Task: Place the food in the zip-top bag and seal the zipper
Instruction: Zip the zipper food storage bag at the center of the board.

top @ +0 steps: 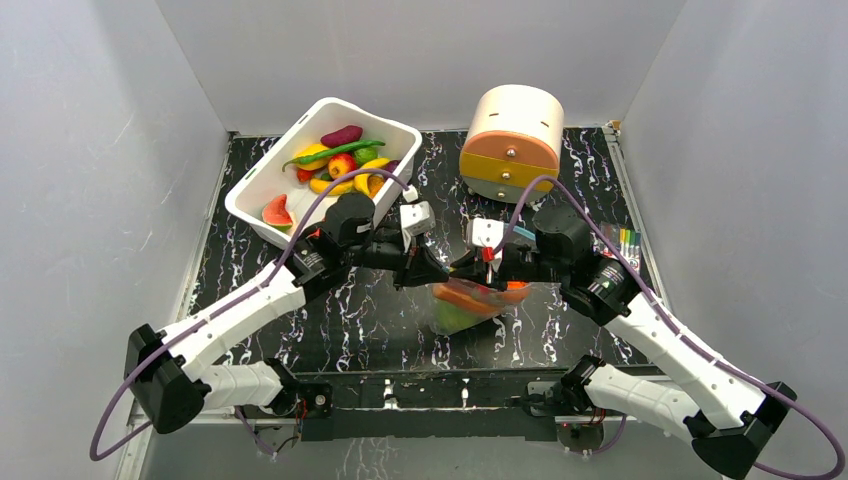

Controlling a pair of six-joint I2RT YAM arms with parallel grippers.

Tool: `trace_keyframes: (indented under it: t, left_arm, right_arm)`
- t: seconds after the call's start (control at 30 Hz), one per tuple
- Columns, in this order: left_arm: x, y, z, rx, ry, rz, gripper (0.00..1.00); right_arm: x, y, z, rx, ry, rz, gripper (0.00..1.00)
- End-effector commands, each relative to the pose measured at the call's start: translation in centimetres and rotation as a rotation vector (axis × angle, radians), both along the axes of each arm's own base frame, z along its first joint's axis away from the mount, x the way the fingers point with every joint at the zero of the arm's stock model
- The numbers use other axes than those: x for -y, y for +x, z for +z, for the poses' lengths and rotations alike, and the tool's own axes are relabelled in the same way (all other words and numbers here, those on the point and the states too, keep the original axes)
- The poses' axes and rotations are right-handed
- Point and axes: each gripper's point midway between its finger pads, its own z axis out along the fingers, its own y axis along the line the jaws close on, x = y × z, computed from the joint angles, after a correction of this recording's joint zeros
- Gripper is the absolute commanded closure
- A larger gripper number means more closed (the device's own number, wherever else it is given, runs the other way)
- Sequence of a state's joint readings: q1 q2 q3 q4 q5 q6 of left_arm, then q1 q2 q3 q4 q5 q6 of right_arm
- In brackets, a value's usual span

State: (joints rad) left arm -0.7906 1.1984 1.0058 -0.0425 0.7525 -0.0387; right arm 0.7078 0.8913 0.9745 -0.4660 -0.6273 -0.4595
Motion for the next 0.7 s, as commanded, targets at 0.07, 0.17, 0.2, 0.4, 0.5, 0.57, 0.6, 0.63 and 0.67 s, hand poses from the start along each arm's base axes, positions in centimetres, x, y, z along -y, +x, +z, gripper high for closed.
trace_keyframes:
  t: [0.07, 0.17, 0.2, 0.4, 0.5, 0.57, 0.6, 0.63, 0.67]
  left_arm:
    - [-1.8, -0.6, 2.3, 0.124, -0.025, 0.026, 1.00]
    - [-2.3, -0.9, 2.8, 0.146, -0.036, 0.033, 1.00]
    - [-2.4, -0.9, 3.0, 0.153, -0.041, 0.036, 1.00]
    - [-2.8, -1.0, 3.3, 0.173, -0.051, 0.051, 1.00]
    - [-2.8, -0.8, 3.3, 0.172, -0.054, 0.063, 1.00]
    - [-2.2, -0.7, 2.6, 0.113, -0.017, 0.048, 0.64]
    - [-1.9, -0.8, 2.6, 0.096, -0.016, 0.030, 0.54]
    - [-1.4, -0.8, 2.5, 0.078, -0.022, 0.010, 0.49]
    - [-1.1, -0.6, 2.6, 0.069, -0.030, 0.007, 0.46]
  right_arm:
    - [1.6, 0.8, 1.7, 0.076, -0.051, -0.070, 1.00]
    - [2.0, 0.8, 1.5, 0.076, -0.078, -0.082, 1.00]
    - [2.2, 0.9, 1.5, 0.079, -0.081, -0.089, 1.00]
    - [2.6, 0.9, 1.8, 0.092, -0.093, -0.105, 1.00]
    - [2.7, 0.9, 2.0, 0.094, -0.096, -0.108, 1.00]
    - [1.5, 0.0, 3.5, 0.099, -0.003, -0.042, 1.00]
    - [1.1, -0.2, 3.7, 0.092, 0.019, -0.023, 1.00]
    - [0.5, -0.4, 3.8, 0.081, 0.038, 0.000, 1.00]
    - [0.2, -0.4, 3.8, 0.074, 0.045, 0.013, 1.00]
